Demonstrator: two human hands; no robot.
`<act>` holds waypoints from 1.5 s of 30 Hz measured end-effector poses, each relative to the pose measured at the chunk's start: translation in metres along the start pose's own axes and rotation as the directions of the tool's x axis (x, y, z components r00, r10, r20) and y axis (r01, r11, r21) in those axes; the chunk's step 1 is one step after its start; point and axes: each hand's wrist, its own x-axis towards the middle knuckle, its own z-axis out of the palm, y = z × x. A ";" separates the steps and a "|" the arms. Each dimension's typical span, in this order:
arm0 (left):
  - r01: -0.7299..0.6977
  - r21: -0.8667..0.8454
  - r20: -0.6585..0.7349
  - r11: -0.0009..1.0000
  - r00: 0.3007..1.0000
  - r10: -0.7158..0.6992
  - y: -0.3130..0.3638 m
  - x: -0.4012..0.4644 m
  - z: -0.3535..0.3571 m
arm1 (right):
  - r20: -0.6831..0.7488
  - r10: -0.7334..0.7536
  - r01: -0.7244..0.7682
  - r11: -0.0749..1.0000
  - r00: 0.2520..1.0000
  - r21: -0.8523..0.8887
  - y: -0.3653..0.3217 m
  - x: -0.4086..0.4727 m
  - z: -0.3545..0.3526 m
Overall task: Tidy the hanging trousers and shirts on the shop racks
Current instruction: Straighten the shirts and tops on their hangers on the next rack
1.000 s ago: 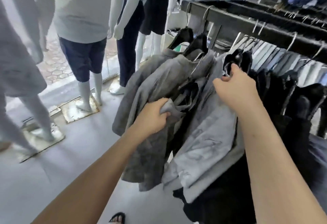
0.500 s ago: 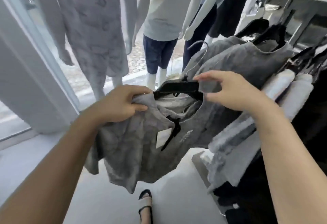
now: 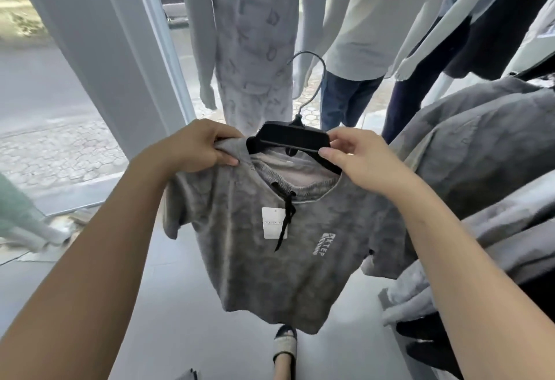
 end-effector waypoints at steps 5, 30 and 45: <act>0.075 0.056 -0.118 0.996 0.991 -0.068 -0.002 -0.001 0.004 | -0.070 -0.009 0.013 0.998 0.997 0.054 -0.008 0.006 0.012; 0.288 -0.771 0.034 0.568 0.909 -0.415 0.035 -0.023 0.099 | 0.206 0.163 -0.261 0.689 0.965 0.677 -0.014 -0.024 0.107; 0.193 -0.331 0.005 0.924 0.979 -0.203 0.038 -0.028 0.048 | -0.120 0.345 -0.256 0.851 0.931 0.459 0.007 -0.043 0.036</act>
